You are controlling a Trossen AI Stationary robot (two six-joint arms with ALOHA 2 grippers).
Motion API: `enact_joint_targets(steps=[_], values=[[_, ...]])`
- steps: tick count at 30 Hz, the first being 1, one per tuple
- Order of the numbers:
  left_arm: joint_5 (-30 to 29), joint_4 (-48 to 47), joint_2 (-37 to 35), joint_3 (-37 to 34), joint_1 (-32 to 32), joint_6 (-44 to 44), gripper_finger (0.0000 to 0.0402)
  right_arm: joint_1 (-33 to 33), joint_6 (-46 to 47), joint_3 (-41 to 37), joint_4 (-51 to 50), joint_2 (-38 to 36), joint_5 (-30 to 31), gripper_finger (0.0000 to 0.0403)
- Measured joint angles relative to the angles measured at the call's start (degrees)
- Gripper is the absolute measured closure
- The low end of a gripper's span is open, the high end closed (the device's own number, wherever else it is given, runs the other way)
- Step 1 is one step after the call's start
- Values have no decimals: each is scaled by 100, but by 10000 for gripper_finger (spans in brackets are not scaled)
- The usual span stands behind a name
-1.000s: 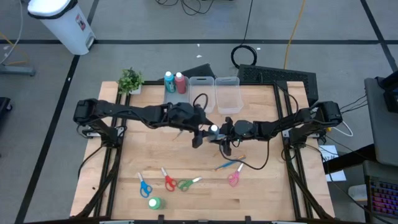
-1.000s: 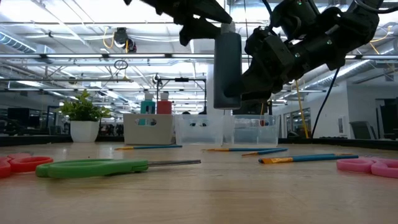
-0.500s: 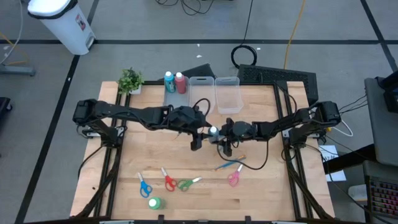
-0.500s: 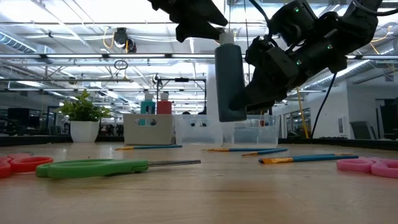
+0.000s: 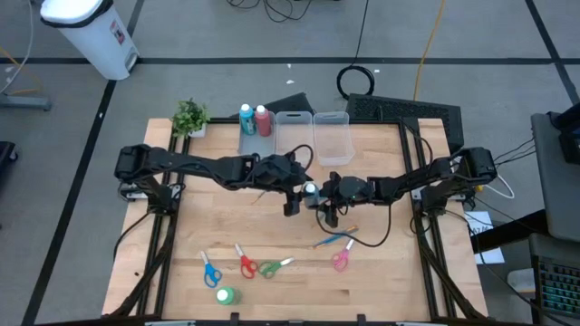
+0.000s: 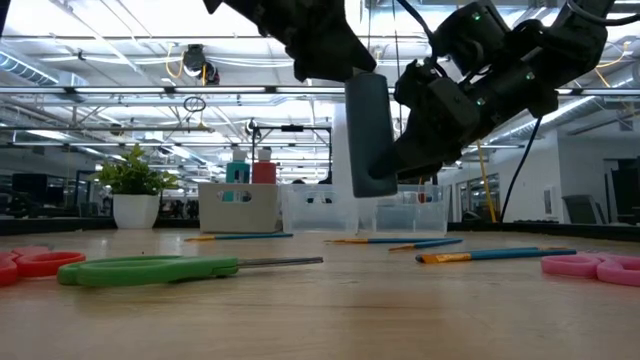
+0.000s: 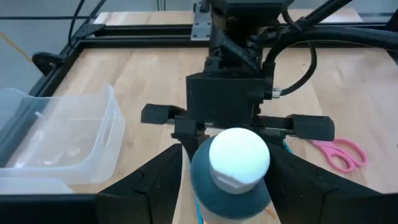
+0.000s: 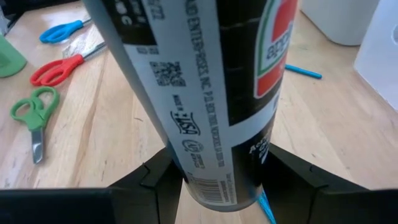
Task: Pick & Place Paint Supplies
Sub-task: Put the black paint bottles into the gray bin
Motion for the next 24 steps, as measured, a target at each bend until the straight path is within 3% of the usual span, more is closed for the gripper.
enact_joint_targets(steps=[16, 19, 24], values=[[304, -33, -11, 2, -22, 71, 185, 0, -24, 0, -39, 0, -9, 228], [304, -31, -11, 2, -22, 71, 204, 0, -25, 0, -39, 0, -9, 227], [301, 1, -11, 2, -20, 91, 268, 2, -26, 0, -37, 0, -9, 226]])
